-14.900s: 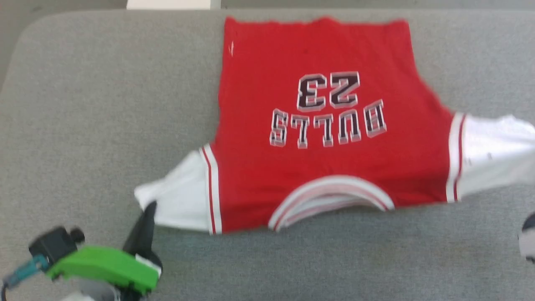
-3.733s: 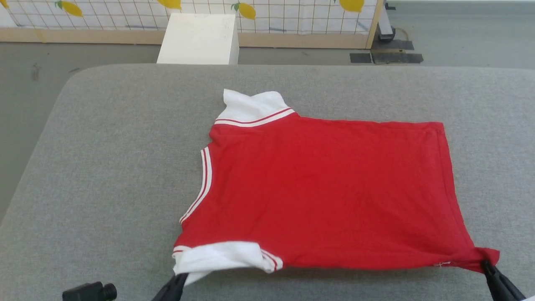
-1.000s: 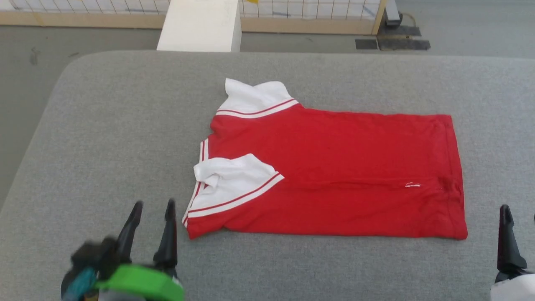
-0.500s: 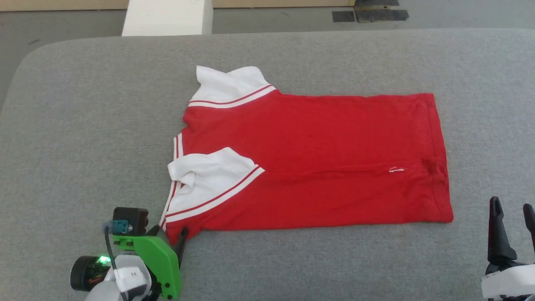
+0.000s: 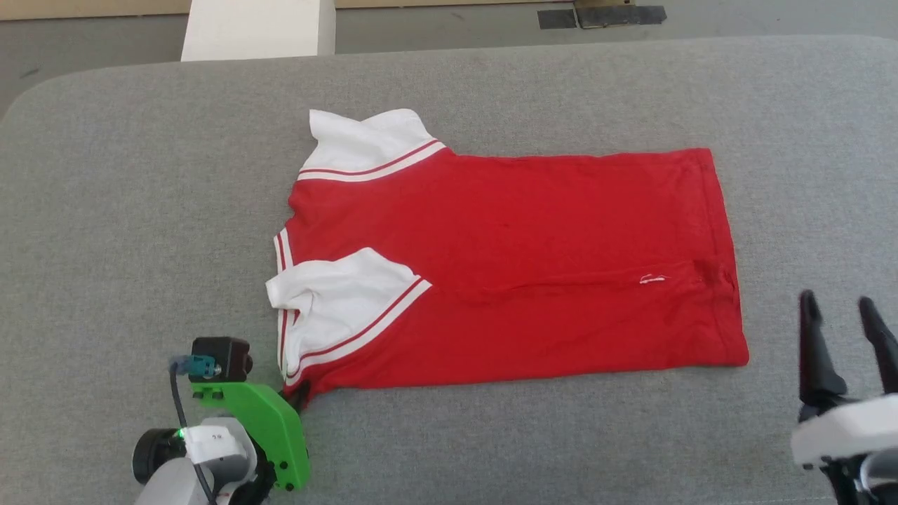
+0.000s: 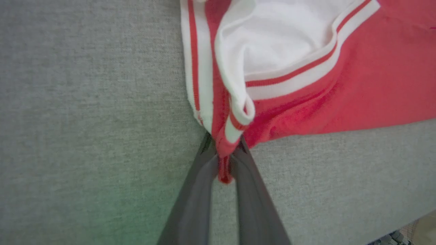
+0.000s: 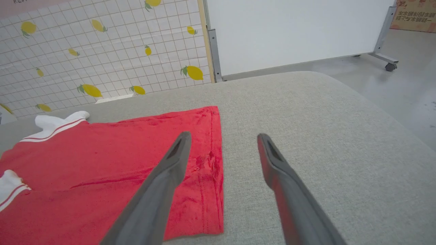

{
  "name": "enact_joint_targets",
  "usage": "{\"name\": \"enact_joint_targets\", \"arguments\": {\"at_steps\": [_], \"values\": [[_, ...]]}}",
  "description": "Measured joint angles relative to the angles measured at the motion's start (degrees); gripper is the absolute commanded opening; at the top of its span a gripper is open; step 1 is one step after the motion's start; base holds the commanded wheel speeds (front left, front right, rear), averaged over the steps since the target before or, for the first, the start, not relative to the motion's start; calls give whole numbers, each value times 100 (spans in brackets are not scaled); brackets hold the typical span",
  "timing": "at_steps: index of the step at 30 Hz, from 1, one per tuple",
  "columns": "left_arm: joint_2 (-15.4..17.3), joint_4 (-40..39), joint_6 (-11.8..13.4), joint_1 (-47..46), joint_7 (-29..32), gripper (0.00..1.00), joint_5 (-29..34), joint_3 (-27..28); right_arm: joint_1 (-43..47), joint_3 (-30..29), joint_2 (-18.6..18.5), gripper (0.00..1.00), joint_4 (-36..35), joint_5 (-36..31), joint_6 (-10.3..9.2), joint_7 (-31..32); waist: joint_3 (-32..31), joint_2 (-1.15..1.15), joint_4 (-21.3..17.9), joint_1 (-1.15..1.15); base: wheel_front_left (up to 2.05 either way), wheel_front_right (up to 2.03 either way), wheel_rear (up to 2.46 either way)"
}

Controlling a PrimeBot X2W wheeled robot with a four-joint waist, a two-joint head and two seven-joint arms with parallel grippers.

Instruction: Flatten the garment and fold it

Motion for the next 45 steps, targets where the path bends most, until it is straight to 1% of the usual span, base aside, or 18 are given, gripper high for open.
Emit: {"name": "enact_joint_targets", "arguments": {"at_steps": [2,6,9,11,13,19,30,31,32,33,39,45], "values": [[-23,-4,0,21,-58,0,-26,10,-85,49,1,100,-5,-18,0,420,-16,0,19,0,0,0,0],[-48,-71,-1,87,-130,0,-42,-2,-199,-94,0,100,155,162,-1,1630,-23,0,95,0,0,0,0],[-64,-88,-2,98,-155,0,-58,-19,-238,-181,-51,100,304,149,-1,2474,-6,0,164,0,0,0,0],[-79,-102,-3,98,-158,0,-64,-35,-279,-183,-148,100,358,153,-1,2793,17,0,211,0,0,0,0],[-100,-110,-3,97,-201,0,-67,-45,-300,-155,-238,100,409,154,-1,2952,41,0,249,0,0,0,0],[-120,-191,-2,91,-205,0,-75,-63,-460,-157,-246,100,744,194,-1,3134,149,0,310,0,0,0,0],[-92,-325,8,62,-202,0,-94,-31,-909,44,-200,100,1675,132,-1,2974,342,0,253,0,0,0,0],[-87,-342,8,59,-198,0,-104,-26,-948,66,-209,77,1727,133,-1,2971,357,0,245,0,0,0,0],[-79,-352,9,58,-197,0,-115,-25,-976,67,-211,31,1757,135,-1,2940,369,0,239,0,0,0,0],[-73,-368,9,58,-196,0,-124,-21,-1007,64,-216,0,1789,136,-1,2913,382,0,233,0,0,0,0],[-67,-438,46,63,-201,0,-244,48,-1083,47,-272,0,1830,266,0,2820,405,0,208,0,0,0,0],[-85,-552,82,192,-282,0,-454,183,-1059,-183,-243,0,1460,475,0,2643,274,0,226,0,0,0,0]]}}
